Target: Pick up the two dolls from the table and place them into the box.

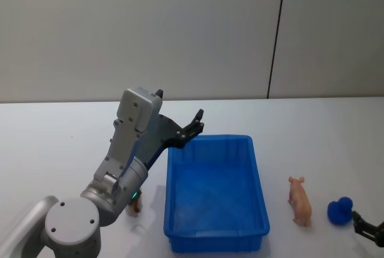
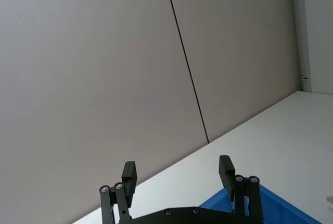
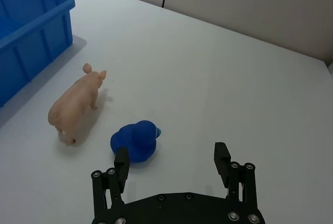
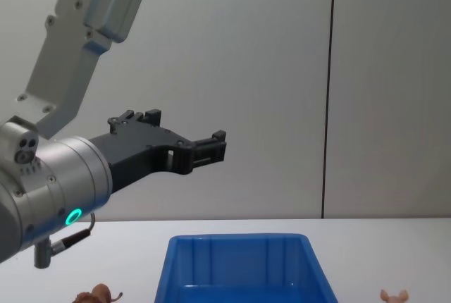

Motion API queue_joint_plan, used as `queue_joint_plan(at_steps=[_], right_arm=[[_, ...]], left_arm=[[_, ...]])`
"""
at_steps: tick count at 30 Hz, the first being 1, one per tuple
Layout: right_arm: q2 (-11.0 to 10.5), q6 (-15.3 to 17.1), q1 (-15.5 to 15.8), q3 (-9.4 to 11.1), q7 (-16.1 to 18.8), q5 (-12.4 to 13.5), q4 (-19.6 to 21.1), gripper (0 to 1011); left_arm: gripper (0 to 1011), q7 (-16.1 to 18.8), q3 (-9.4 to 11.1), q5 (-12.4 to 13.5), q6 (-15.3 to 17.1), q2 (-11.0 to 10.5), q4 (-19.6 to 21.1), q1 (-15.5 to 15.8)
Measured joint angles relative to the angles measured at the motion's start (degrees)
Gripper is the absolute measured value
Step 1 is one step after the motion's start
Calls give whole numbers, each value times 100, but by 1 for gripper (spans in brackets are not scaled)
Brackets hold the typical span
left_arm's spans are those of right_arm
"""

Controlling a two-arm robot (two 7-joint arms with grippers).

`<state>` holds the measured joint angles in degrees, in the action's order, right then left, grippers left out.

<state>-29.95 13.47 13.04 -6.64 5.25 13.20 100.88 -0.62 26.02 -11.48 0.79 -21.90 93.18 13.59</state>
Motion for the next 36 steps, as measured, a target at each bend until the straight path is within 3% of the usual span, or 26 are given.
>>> queue_joint_plan(at_steps=[16,30,36], right_arm=[[545,-65,-698,-335,221,-542,-902,1001],[876,-69,-1120,-517,378,-740,-1466,1001],[950,-72,-1215,-554,410,-776,-1584,872]], left_arm=[[1001,0,0,0,0,0,0,0],[1001,0,0,0,0,0,0,0],[1001,0,0,0,0,0,0,0]])
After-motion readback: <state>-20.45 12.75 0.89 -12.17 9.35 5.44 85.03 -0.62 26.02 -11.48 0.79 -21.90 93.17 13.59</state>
